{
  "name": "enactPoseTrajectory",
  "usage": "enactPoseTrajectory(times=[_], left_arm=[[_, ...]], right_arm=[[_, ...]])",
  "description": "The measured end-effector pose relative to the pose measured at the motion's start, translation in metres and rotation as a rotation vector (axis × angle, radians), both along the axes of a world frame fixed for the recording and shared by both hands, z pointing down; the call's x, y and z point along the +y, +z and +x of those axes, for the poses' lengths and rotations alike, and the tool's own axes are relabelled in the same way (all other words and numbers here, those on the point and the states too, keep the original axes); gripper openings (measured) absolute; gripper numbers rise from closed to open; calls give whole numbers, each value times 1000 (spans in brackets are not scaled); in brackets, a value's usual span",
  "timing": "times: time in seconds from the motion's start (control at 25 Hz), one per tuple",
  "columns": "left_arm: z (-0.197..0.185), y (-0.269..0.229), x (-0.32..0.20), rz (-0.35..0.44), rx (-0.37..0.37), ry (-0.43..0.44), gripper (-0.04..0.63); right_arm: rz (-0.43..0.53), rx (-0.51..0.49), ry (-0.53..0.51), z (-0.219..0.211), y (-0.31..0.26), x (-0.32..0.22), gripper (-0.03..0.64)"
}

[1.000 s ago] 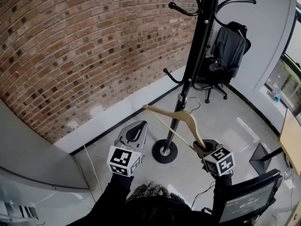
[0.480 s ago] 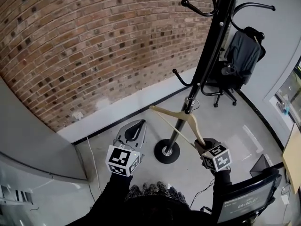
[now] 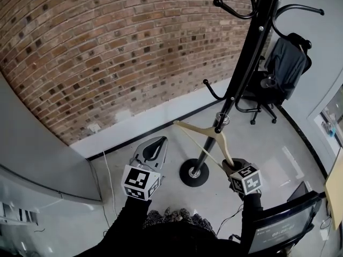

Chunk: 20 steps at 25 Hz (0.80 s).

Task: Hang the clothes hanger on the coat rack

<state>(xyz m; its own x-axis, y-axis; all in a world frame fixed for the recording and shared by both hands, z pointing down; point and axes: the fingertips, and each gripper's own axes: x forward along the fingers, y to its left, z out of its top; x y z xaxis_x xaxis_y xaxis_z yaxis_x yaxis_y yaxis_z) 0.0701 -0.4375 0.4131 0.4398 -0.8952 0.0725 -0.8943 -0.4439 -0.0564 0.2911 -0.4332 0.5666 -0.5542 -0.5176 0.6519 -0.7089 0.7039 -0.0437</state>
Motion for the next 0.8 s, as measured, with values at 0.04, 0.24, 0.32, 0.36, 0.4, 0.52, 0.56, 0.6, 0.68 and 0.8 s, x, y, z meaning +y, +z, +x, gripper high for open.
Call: enactPoseTrajectory(times=[0.04, 0.24, 0.32, 0.36, 0.4, 0.52, 0.56, 0.6, 0.68, 0.8], left_arm=[[0, 0, 0, -2, -2, -1, 6], [-2, 1, -4, -3, -6, -6, 6], [-1, 1, -4, -4, -8, -4, 6], [-1, 1, -5, -4, -9, -1, 6], [0, 1, -5, -4, -9, 0, 6], [1, 2, -5, -9, -12, 5, 6], [1, 3, -5, -12, -13, 8, 6], [2, 4, -4, -15, -15, 10, 6], [3, 6, -3, -19, -18, 12, 6], [2, 7, -2, -18, -18, 10, 6]], right_arm=[[-2, 3, -1, 0, 2, -1, 6], [-18, 9, -3, -2, 11, -4, 6], [-24, 8, -4, -2, 16, -4, 6], [-25, 6, -3, -2, 17, -4, 6], [-25, 3, 0, -2, 17, -5, 6], [-24, -2, 12, -2, 18, -7, 6], [-25, -4, 17, -2, 18, -7, 6], [-26, -7, 22, -1, 19, -8, 7], [-24, -14, 26, -1, 20, -8, 8], [-25, -21, 28, -2, 20, -7, 8]])
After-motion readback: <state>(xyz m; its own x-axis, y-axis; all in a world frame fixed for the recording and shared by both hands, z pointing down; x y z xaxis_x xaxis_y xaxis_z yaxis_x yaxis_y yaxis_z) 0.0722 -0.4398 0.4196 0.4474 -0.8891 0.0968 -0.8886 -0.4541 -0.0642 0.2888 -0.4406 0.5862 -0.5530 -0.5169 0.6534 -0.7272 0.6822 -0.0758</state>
